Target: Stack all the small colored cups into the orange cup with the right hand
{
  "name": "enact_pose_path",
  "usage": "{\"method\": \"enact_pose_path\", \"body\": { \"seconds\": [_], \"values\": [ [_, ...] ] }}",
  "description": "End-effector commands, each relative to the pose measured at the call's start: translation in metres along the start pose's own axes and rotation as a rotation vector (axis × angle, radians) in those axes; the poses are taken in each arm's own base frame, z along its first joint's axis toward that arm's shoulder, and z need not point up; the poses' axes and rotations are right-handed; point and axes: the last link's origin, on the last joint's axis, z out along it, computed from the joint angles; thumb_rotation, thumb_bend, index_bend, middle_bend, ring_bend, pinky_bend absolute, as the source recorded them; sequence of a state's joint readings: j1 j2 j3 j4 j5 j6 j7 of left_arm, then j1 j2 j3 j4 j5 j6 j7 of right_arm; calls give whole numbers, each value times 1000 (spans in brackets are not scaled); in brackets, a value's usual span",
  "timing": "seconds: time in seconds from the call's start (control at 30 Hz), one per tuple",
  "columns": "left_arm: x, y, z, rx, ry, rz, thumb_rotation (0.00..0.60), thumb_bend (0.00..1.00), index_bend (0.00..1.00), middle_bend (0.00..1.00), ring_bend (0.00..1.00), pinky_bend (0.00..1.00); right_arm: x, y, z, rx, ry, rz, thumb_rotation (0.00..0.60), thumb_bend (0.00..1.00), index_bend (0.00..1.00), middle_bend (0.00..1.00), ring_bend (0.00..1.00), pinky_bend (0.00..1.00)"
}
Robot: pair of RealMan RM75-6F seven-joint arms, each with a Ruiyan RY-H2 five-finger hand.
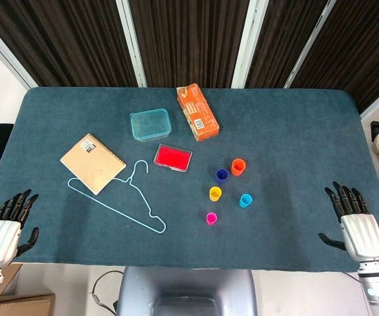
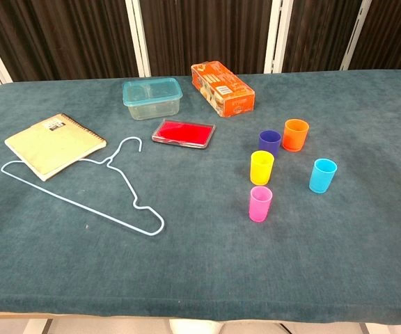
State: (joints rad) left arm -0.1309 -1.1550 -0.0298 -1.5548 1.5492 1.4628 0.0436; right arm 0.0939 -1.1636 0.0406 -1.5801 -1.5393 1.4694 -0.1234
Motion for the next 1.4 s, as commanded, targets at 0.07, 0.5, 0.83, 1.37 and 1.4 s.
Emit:
{"method": "enact_pose_path", "body": {
  "seconds": [0.07,0.5,0.83,1.37,1.4],
  "values": [
    [-3,3,3,2,-27,8,600,448,0,0,0,124,-1,0,2,0,-5,-1,600,189,0,0,0,0],
    [-2,-2,3,12,-39,-14,600,449,0,0,0,127,11,-57,107,193,-26,16,600,190,1,0,0,0],
    [-3,-2,3,20,-40,-10,600,448,0,0,0,127,-1,-155,205,318,-120,-106,600,276,260,0,0,0],
    [0,-5,-1,21,-35,-18,600,448,0,0,0,127,-55,-194,232,322,-238,-170,600,372,408,0,0,0],
    [0,-5,-1,21,-35,-19,600,448,0,0,0,127,-56,-194,232,320,-240,-178,600,373,408,0,0,0]
  ]
}}
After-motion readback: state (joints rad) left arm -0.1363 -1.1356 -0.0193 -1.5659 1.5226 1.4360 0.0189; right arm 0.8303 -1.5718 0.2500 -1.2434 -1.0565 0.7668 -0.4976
